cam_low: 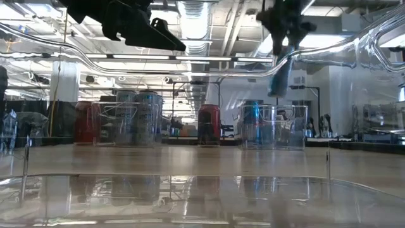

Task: Sort soda cans
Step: Put the blue soda can into the top right transparent bin

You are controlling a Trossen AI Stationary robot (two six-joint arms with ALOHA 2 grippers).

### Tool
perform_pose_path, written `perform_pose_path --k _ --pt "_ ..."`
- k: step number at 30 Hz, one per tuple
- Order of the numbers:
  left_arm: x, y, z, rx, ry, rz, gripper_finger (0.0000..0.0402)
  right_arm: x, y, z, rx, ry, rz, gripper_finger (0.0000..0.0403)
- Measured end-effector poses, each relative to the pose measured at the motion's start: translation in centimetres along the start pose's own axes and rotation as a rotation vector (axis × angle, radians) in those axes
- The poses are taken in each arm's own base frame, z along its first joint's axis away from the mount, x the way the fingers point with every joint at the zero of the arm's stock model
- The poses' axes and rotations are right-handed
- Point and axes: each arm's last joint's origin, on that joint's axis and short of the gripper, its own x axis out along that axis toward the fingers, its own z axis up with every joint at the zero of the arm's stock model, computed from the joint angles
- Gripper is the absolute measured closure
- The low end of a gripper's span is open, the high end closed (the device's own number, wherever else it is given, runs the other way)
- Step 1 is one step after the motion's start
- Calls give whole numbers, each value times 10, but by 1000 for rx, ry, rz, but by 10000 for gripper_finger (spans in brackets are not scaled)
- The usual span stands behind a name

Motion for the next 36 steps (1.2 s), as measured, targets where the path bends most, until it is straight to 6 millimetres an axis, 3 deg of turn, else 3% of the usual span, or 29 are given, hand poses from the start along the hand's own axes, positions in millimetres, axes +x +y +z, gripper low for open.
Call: perform_pose_path --k 10,20,30,36 --pt "0 3 -2 10 13 8 117 76 -4 29 -30 79 -14 172" --pt "0 12 -9 -10 49 36 117 132 -4 47 -105 186 -63 172" --pt "0 14 -11 -14 60 40 117 146 -12 58 -143 163 -55 171" --pt "0 14 -11 -14 63 39 117 147 -14 58 -142 168 -55 143"
